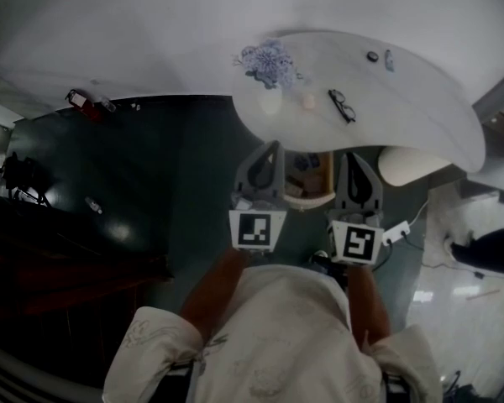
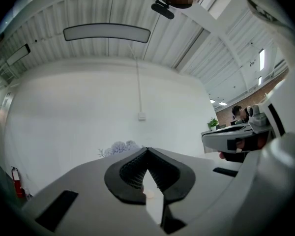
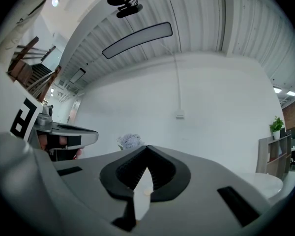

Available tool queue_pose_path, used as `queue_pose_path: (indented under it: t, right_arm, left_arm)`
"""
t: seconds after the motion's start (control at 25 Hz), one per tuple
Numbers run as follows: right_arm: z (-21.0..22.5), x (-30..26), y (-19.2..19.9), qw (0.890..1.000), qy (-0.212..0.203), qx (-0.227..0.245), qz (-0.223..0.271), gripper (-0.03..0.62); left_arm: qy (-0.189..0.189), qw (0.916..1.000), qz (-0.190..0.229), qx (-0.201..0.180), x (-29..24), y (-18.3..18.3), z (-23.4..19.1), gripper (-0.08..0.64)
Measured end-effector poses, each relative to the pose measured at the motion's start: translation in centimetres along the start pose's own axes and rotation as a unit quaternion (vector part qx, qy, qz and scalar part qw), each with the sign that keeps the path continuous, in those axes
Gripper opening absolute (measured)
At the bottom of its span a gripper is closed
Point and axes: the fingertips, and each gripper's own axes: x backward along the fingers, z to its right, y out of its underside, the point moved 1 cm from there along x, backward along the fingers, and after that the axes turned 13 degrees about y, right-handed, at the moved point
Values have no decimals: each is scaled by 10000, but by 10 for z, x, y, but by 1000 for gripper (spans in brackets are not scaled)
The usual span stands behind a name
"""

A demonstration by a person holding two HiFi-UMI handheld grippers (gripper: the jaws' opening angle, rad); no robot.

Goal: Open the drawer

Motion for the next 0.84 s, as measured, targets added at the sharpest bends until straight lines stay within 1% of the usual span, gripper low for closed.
queue_pose_path:
  t: [0.2,0.32,0.4,0.52,0.84]
  right_arm:
    - [5,2,1,10000,58,-1,2,6]
    - [5,2,1,10000,58,59,42,6]
    - [5,2,1,9999,59,77,40,6]
    - [5,3,3,9999,53,79,37,6]
    - [3,2,6,10000,27,76,-15,6]
  left_arm:
    - [-67,9999,-94,-23,3,3,-3,2]
    - [-140,9997,-140,172,3,6,-5,2]
    - [-169,9995,-97,237,2,6,-6,2]
    - [-131,9997,-108,164,3,7,-4,2]
    - [-101,9998,-136,121,1,9,-2,2]
